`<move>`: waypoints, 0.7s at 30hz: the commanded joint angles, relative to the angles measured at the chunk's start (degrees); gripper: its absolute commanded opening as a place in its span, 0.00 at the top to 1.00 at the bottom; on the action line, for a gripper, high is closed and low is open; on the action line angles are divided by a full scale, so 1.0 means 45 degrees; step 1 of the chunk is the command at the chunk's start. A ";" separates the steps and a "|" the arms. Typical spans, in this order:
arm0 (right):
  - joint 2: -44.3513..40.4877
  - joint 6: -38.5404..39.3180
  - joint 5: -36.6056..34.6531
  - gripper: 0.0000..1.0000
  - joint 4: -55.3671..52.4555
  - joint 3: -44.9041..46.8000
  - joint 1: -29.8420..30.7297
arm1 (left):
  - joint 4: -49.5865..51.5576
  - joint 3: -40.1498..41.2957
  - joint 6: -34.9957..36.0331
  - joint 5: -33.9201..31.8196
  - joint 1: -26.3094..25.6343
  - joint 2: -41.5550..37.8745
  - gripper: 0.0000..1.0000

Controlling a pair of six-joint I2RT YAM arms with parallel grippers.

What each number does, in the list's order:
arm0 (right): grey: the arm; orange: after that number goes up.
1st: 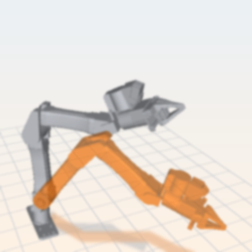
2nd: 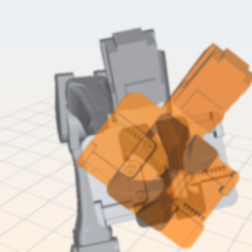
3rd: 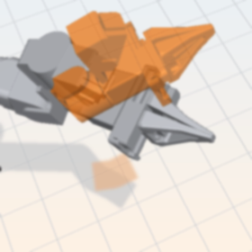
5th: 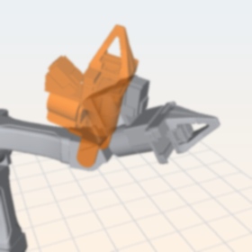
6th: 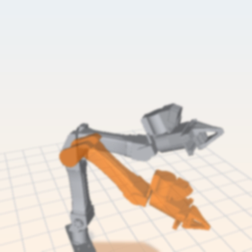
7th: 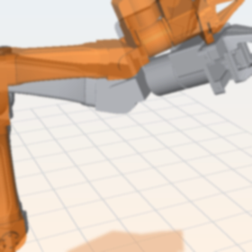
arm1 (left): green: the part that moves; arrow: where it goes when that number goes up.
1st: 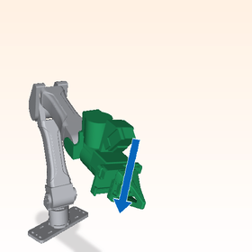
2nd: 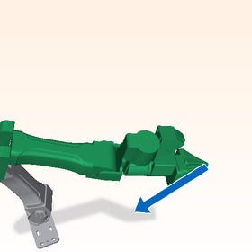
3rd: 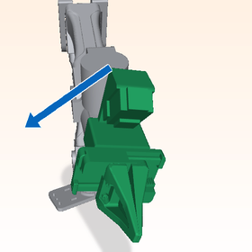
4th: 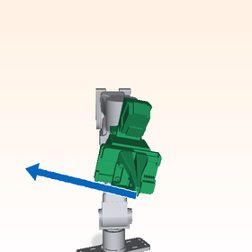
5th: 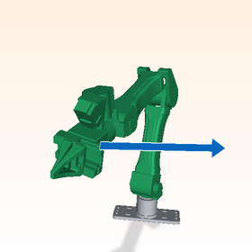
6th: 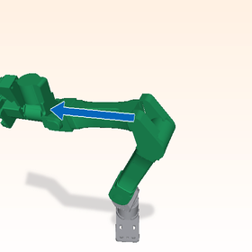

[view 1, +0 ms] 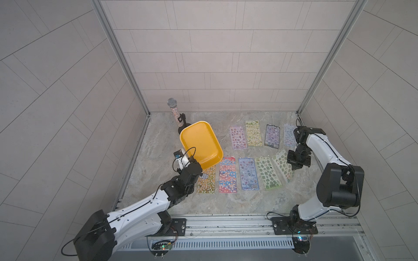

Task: Take the stickers out of the storage box
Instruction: Place the sticker at the center of the board.

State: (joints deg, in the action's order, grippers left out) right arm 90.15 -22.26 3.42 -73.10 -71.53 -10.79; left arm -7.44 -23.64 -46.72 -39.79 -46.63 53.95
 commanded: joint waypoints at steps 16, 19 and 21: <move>0.0067 0.0005 -0.0785 0.94 -0.0173 0.0464 0.0399 | -0.0438 -0.0059 -0.0219 0.0062 0.0050 0.0112 1.00; -0.1081 0.0173 0.0379 0.98 -0.0068 0.0260 0.0464 | -0.0455 -0.0060 -0.0263 0.0139 0.0046 0.0138 1.00; -0.1905 0.0185 0.1122 0.99 -0.0099 0.0107 0.0432 | -0.0456 -0.0060 -0.0277 0.0172 0.0045 0.0130 1.00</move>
State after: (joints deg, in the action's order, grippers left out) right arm 87.42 -22.15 3.33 -72.44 -69.10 -8.78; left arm -7.57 -23.64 -47.16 -38.72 -46.63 54.61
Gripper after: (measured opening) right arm 0.066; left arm 0.121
